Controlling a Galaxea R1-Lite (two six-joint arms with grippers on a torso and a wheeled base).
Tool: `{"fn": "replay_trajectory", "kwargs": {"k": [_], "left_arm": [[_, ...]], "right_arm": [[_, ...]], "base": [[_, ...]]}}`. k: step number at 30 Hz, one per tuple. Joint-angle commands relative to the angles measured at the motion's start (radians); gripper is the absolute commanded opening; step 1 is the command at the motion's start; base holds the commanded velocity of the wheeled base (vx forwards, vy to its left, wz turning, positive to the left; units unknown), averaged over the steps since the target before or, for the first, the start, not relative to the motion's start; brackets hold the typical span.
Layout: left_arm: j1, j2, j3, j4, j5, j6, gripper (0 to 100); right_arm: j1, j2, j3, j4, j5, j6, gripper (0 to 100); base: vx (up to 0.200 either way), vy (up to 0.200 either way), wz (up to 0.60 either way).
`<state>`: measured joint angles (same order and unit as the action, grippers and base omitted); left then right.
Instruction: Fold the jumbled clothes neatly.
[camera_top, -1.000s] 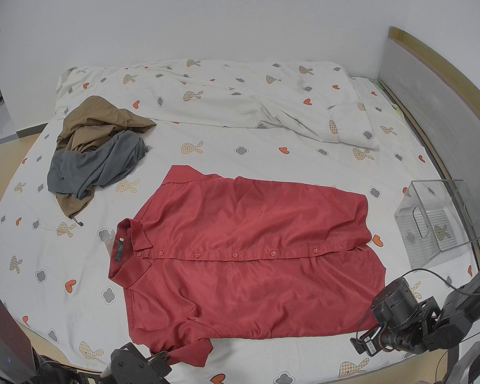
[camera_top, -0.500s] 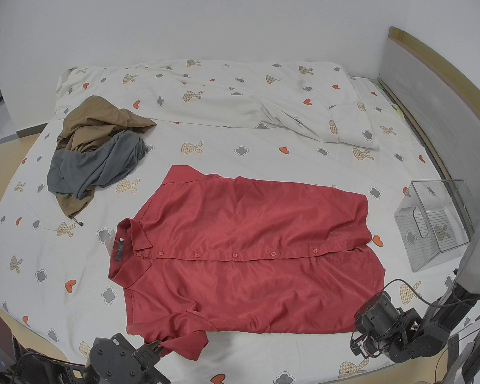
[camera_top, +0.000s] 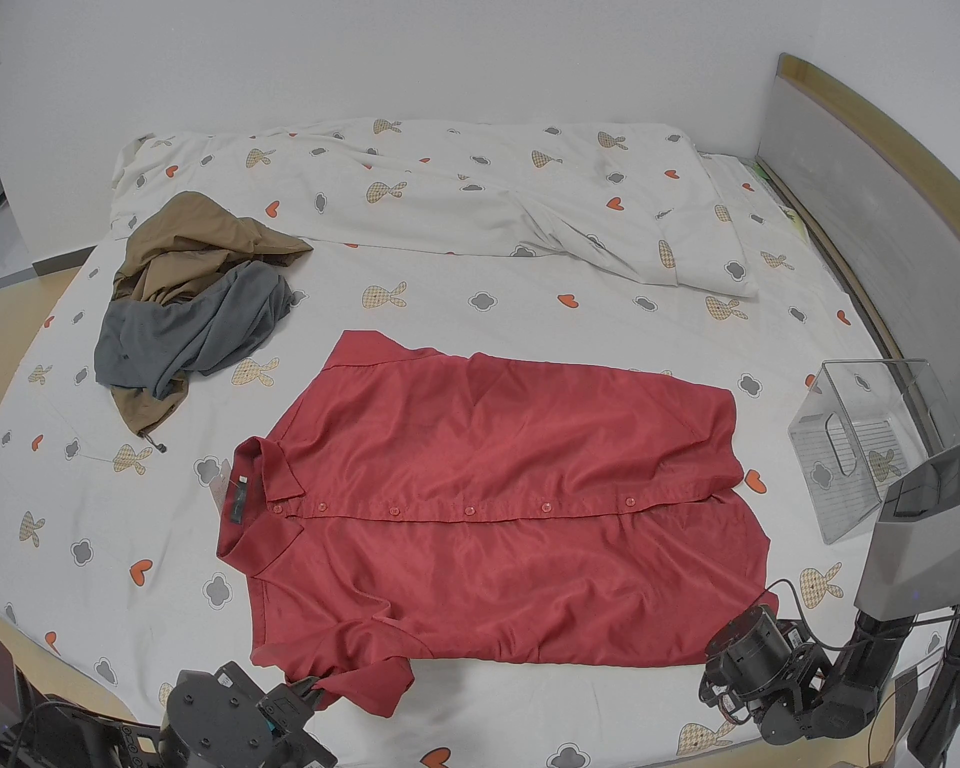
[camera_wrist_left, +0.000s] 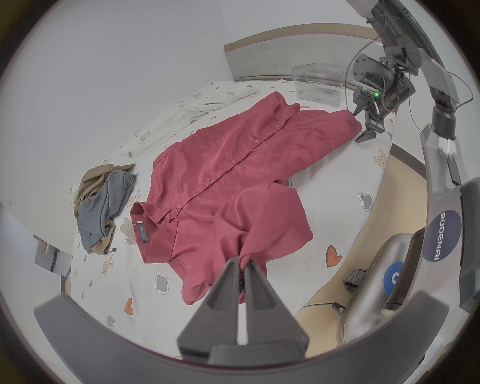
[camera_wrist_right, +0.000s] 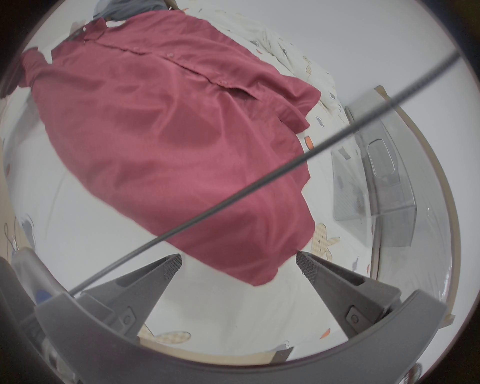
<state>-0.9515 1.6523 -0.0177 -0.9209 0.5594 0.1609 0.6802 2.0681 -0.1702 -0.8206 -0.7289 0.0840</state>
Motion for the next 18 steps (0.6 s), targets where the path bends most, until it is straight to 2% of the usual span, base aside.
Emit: {"fn": "replay_trajectory", "kwargs": {"k": [1, 6, 12, 13, 18], "left_arm": [[0.005, -0.005, 0.016, -0.001, 0.001, -0.001, 0], [0.008, -0.009, 0.016, 0.0, 0.001, -0.001, 0], [0.008, -0.009, 0.018, 0.0, 0.001, -0.001, 0], [0.008, -0.009, 0.018, 0.0, 0.001, -0.001, 0], [0.008, -0.009, 0.018, 0.0, 0.001, -0.003, 0]], "right_arm": [[-0.005, 0.032, 0.031, -0.009, -0.009, -0.003, 100], [-0.013, 0.043, 0.023, -0.017, -0.009, -0.003, 100], [-0.011, 0.093, 0.037, -0.16, -0.007, -0.01, 100], [-0.013, 0.101, 0.038, -0.172, -0.007, -0.013, 0], [-0.028, 0.126, 0.044, -0.19, -0.007, -0.018, 0]], "base": [[0.0, 0.0, 0.0], [0.0, 0.0, 0.0], [0.0, 0.0, 0.0], [0.0, 0.0, 0.0], [0.0, 0.0, 0.0]]}}
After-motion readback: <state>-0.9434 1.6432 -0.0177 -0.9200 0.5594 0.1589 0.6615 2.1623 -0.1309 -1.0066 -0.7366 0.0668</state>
